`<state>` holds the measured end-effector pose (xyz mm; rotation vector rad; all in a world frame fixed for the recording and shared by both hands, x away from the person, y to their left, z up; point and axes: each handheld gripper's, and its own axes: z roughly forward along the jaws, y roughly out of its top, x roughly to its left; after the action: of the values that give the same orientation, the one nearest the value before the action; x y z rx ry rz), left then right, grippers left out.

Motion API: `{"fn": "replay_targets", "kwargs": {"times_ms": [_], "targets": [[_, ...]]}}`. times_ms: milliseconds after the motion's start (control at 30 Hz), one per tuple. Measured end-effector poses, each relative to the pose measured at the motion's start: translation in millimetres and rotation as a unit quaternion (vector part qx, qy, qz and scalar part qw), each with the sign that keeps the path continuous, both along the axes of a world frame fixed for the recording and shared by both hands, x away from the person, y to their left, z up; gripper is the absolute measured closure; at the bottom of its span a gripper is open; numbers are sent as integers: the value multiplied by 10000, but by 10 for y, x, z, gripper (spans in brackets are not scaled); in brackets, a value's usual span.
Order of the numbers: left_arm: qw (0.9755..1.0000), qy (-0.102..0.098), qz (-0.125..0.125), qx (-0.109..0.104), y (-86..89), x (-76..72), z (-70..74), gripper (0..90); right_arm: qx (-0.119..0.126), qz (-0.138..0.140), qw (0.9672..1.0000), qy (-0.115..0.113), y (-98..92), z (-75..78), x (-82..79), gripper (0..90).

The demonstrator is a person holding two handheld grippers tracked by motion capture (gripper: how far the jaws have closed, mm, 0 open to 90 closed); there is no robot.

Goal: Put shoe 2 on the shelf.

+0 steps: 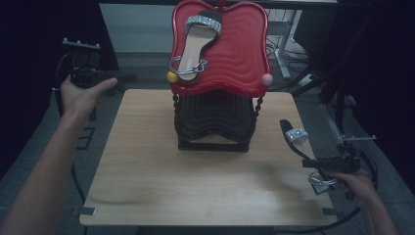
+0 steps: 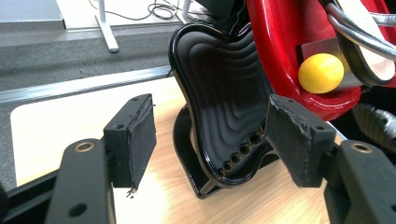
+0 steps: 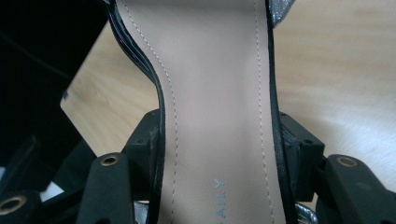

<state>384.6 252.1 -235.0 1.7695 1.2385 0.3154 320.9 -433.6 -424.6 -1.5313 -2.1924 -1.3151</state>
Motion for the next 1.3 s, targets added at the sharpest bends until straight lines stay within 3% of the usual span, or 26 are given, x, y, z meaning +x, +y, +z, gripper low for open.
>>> {"fn": "replay_targets", "kwargs": {"times_ms": [233,867,1000,1167,1233,1267,1300], "targets": [[10000,8,-10,7,3,4,-3,338,178,-190,9992,-301,-96,440,198,428],[10000,21,-14,27,12,16,11,338,507,-269,9961,-672,45,1081,552,428],[10000,8,-36,33,-11,24,19,338,554,-272,9952,-762,131,1352,650,428],[10000,17,-49,41,-19,36,9,338,449,-242,9946,-903,220,1606,747,428],[10000,32,-43,56,-14,40,3,337,400,-247,9940,-988,299,1786,812,428],[10000,32,-43,56,-14,40,3,338,400,-247,9940,-988,299,1786,812,428],[10000,37,-39,61,-9,39,2,338,359,-234,9935,-1053,372,1915,859,428]]}}
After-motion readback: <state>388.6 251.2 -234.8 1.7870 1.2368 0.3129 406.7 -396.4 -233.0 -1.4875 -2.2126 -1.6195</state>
